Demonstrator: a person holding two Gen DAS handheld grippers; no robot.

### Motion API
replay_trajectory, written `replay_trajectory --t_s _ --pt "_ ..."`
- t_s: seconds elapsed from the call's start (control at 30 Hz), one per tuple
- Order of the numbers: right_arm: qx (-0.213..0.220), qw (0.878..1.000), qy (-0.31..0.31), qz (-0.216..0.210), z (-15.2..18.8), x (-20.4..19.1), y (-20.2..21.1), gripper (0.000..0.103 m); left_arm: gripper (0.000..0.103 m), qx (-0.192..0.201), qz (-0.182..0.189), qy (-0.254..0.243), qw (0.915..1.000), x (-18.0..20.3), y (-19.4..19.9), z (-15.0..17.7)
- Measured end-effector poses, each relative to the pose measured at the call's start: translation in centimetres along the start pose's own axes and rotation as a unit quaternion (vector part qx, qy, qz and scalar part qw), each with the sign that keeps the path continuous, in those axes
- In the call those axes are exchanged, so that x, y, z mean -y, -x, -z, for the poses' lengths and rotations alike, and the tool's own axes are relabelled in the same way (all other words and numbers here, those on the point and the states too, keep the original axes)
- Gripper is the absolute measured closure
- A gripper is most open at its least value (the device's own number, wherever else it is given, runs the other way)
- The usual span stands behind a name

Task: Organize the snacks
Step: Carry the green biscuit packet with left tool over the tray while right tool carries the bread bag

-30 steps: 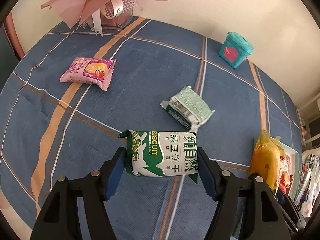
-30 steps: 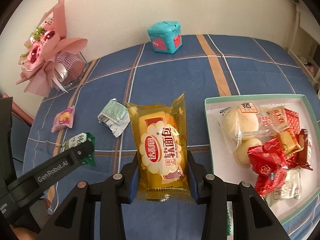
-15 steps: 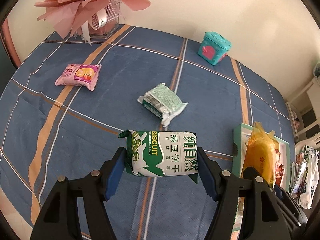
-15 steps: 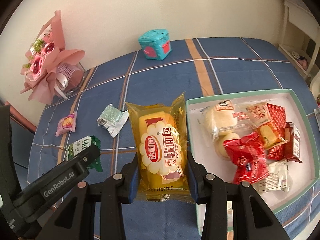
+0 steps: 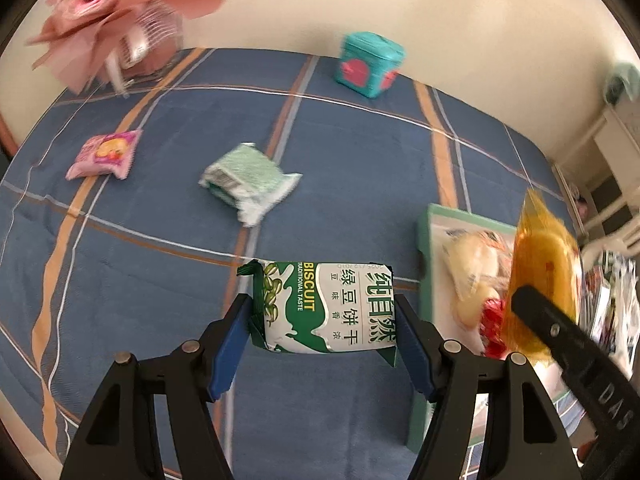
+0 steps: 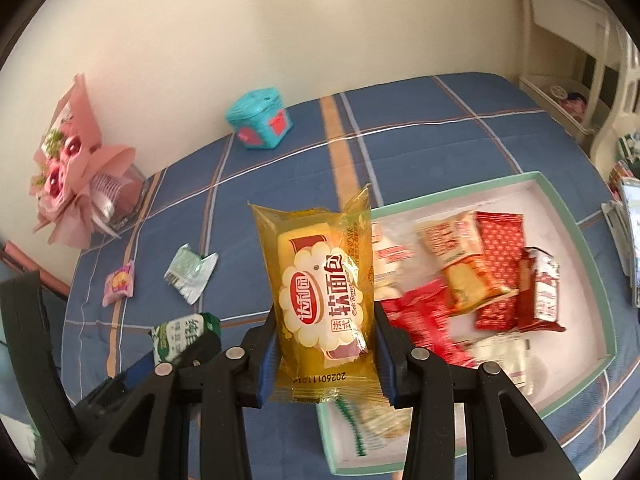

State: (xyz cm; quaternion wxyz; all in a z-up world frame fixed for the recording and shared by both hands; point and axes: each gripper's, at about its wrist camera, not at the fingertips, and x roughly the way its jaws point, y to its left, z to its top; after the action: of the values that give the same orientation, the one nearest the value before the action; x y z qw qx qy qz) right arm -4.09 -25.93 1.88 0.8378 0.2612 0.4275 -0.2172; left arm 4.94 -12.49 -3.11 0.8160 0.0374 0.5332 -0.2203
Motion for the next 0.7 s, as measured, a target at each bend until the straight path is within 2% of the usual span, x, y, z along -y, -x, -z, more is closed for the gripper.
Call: replay_trajectory --t_s 0.37,0.7 --pt "0.009 0.997 -0.067 0.027 -0.9 7.7 1.1 0.06 0.033 -0.001 -0.004 -0.092 0.9957 7.4 -1.0 1.8" --pt "0.001 0.994 -0.1 0.04 -0.8 12.2 1.0 0.06 0.033 -0.008 -0.001 -0.138 0.9904 11.4 -2.0 3.3"
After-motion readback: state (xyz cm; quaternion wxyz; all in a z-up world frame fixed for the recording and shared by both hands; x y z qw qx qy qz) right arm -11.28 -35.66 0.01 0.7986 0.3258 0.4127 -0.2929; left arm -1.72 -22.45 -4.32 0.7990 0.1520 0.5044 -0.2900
